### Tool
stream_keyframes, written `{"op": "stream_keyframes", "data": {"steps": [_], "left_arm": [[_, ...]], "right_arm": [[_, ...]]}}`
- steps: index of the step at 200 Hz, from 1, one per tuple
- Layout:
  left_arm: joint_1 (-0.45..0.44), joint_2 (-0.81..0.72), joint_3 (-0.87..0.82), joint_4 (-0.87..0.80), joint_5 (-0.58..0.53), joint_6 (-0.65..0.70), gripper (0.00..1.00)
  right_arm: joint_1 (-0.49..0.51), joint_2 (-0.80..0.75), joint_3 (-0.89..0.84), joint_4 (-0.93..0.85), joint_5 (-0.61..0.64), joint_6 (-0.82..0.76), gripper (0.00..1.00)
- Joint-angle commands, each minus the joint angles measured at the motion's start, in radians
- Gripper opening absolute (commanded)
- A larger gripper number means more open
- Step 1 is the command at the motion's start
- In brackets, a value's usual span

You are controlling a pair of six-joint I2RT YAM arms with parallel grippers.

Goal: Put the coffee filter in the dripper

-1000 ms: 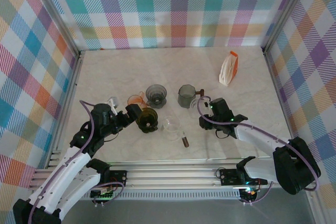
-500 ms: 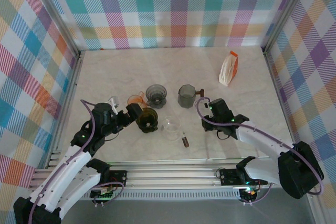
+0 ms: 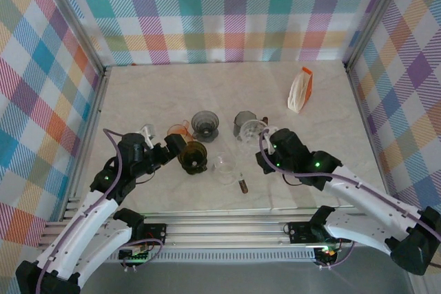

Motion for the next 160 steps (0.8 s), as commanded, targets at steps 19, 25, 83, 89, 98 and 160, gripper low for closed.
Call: {"op": "stream_keyframes", "data": {"steps": [19, 25, 83, 89, 98, 160], "left_arm": [[-0.008, -0.022, 0.022, -0.026, -0.010, 0.028, 1.00], [-0.008, -0.022, 0.021, -0.027, -0.011, 0.028, 1.00], [-0.008, -0.022, 0.010, -0.024, -0.007, 0.030, 1.00], [-0.008, -0.022, 0.010, -0.026, -0.006, 0.032, 1.00], [-0.008, -0.024, 0.010, -0.028, -0.006, 0.033, 1.00], [-0.008, -0.030, -0.002, -0.022, -0.011, 0.028, 1.00]], "right_arm": [[0.153, 0.120, 0.182, -0.135, -0.011, -0.084, 0.04], [0.168, 0.138, 0.193, -0.140, -0.011, -0.089, 0.04], [0.213, 0.232, 0.207, -0.093, -0.002, -0.090, 0.04], [0.214, 0.240, 0.210, -0.094, 0.000, -0.090, 0.04], [0.215, 0.248, 0.214, -0.096, 0.006, -0.090, 0.04], [0.218, 0.296, 0.254, -0.167, 0.020, -0.076, 0.03]]}}
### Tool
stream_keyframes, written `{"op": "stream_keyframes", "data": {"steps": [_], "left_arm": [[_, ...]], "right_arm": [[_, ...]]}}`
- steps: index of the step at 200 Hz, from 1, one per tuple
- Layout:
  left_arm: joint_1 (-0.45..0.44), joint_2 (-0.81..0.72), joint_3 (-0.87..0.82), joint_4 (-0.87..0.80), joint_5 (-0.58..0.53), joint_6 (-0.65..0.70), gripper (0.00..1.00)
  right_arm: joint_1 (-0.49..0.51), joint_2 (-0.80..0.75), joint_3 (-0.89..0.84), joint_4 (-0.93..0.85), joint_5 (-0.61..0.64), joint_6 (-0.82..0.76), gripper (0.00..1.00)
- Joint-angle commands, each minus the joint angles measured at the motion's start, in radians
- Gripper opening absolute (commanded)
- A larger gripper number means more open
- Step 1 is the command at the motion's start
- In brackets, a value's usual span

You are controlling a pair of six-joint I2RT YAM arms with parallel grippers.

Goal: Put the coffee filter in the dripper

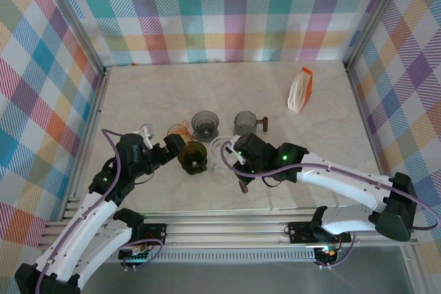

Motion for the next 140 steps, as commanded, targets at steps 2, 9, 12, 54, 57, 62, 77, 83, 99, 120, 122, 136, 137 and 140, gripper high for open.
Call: {"op": "stream_keyframes", "data": {"steps": [2, 9, 12, 54, 57, 62, 77, 83, 99, 120, 122, 136, 137, 140], "left_arm": [[-0.007, -0.012, -0.004, -0.019, -0.010, 0.011, 1.00], [-0.008, -0.011, -0.004, -0.019, -0.010, 0.012, 1.00], [-0.008, -0.012, -0.004, -0.019, -0.010, 0.011, 1.00], [-0.008, -0.010, -0.005, -0.019, -0.011, 0.010, 1.00], [-0.008, -0.010, -0.006, -0.019, -0.010, 0.010, 1.00], [-0.008, -0.010, -0.005, -0.018, -0.010, 0.009, 1.00], [-0.008, -0.012, -0.007, -0.019, -0.011, 0.009, 1.00], [-0.008, -0.011, -0.009, -0.018, -0.011, 0.008, 1.00], [-0.008, -0.012, -0.011, -0.015, -0.011, 0.007, 1.00], [-0.007, -0.012, -0.017, -0.012, -0.011, 0.005, 1.00], [-0.008, -0.011, -0.017, -0.010, -0.011, 0.003, 1.00], [-0.008, -0.008, -0.015, -0.010, -0.011, 0.004, 1.00], [-0.008, -0.008, -0.015, -0.009, -0.011, 0.004, 1.00], [-0.008, -0.009, -0.015, -0.009, -0.010, 0.004, 1.00]], "right_arm": [[0.009, 0.012, 0.054, -0.035, 0.013, -0.003, 0.03], [0.008, 0.013, 0.057, -0.044, 0.011, 0.001, 0.04], [0.009, 0.015, 0.060, -0.046, 0.009, 0.001, 0.04], [0.008, 0.034, 0.079, -0.080, 0.006, 0.015, 0.05], [0.009, 0.035, 0.080, -0.084, 0.006, 0.015, 0.05], [0.008, 0.039, 0.082, -0.087, 0.008, 0.019, 0.05], [0.009, 0.042, 0.085, -0.095, 0.009, 0.024, 0.06], [0.009, 0.038, 0.084, -0.095, 0.008, 0.026, 0.06], [0.009, 0.033, 0.077, -0.091, 0.005, 0.031, 0.06], [0.009, 0.029, 0.068, -0.087, -0.005, 0.037, 0.09], [0.010, 0.029, 0.068, -0.087, -0.007, 0.039, 0.10], [0.011, 0.028, 0.067, -0.084, -0.007, 0.046, 0.20], [0.010, 0.027, 0.067, -0.083, -0.007, 0.047, 0.21], [0.011, 0.026, 0.066, -0.082, -0.006, 0.049, 0.25]]}}
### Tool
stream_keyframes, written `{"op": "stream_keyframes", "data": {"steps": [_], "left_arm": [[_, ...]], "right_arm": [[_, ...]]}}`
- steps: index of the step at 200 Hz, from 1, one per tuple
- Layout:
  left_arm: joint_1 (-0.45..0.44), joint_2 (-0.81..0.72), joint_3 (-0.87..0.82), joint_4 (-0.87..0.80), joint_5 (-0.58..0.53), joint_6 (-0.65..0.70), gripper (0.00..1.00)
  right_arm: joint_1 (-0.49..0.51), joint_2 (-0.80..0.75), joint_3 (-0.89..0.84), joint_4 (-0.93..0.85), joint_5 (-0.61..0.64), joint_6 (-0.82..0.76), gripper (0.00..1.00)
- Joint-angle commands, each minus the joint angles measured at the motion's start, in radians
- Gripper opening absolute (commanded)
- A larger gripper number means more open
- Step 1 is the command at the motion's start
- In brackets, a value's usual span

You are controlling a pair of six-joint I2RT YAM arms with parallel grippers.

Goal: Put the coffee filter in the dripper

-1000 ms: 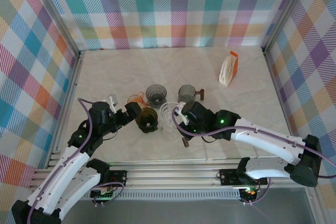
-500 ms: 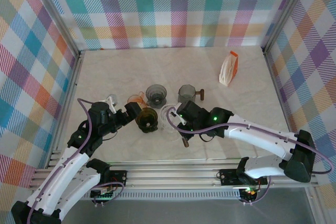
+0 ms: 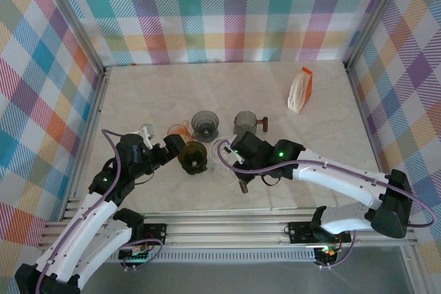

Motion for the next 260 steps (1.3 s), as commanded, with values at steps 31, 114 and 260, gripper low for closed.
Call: {"op": "stream_keyframes", "data": {"steps": [31, 114, 260], "left_arm": [[-0.008, -0.008, -0.004, -0.012, -0.003, 0.003, 1.00], [-0.008, -0.025, 0.031, -0.074, -0.077, -0.026, 1.00], [-0.008, 0.031, 0.020, -0.070, -0.040, -0.004, 0.89]], "right_arm": [[0.008, -0.027, 0.006, 0.004, -0.001, 0.044, 0.60], [0.008, -0.201, -0.047, 0.085, 0.159, 0.101, 0.83], [-0.824, 0.180, 0.141, 0.280, 0.053, 0.176, 0.50]]}}
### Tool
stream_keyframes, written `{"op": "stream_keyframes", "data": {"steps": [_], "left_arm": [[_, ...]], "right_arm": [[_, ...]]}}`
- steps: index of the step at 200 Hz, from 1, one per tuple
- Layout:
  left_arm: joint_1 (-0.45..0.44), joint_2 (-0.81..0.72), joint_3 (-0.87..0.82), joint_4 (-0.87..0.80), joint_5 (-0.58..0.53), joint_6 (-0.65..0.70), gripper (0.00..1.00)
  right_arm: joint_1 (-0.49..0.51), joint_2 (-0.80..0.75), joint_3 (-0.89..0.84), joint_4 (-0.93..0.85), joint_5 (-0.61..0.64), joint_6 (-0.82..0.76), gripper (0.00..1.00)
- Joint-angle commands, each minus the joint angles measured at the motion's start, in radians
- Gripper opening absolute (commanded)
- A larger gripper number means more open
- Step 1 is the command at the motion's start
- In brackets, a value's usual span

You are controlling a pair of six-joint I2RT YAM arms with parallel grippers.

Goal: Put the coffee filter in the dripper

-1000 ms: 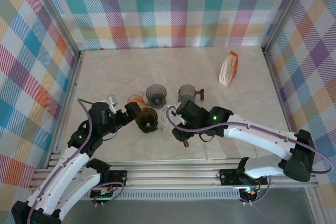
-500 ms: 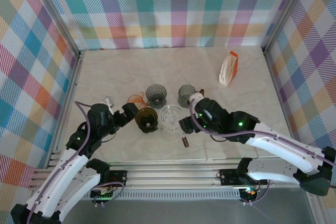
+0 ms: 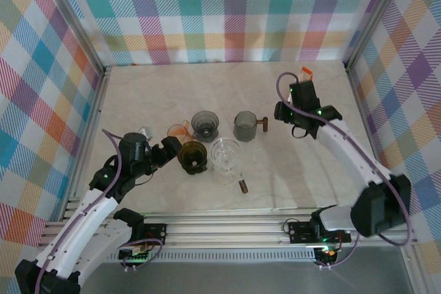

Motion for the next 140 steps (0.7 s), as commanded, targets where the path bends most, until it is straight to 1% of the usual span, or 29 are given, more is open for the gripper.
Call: {"op": "stream_keyframes", "data": {"steps": [1, 28, 54, 73, 140], "left_arm": [[-0.008, -0.008, -0.011, 0.039, 0.031, 0.023, 0.89], [-0.008, -0.006, -0.006, 0.049, 0.043, 0.045, 0.89], [-0.008, 0.014, 0.001, 0.073, 0.062, 0.056, 0.89], [-0.008, 0.037, 0.014, 0.088, 0.072, 0.069, 0.87], [-0.008, 0.138, 0.072, 0.118, 0.093, 0.108, 0.79]], "right_arm": [[-0.069, 0.088, 0.069, 0.055, 0.029, 0.016, 0.50], [-0.151, 0.213, 0.145, 0.067, 0.038, 0.002, 0.50], [-0.199, 0.307, 0.208, 0.098, 0.031, -0.031, 0.49], [-0.219, 0.355, 0.255, 0.121, 0.029, -0.049, 0.49], [-0.274, 0.557, 0.493, 0.079, 0.044, -0.031, 0.43]]}}
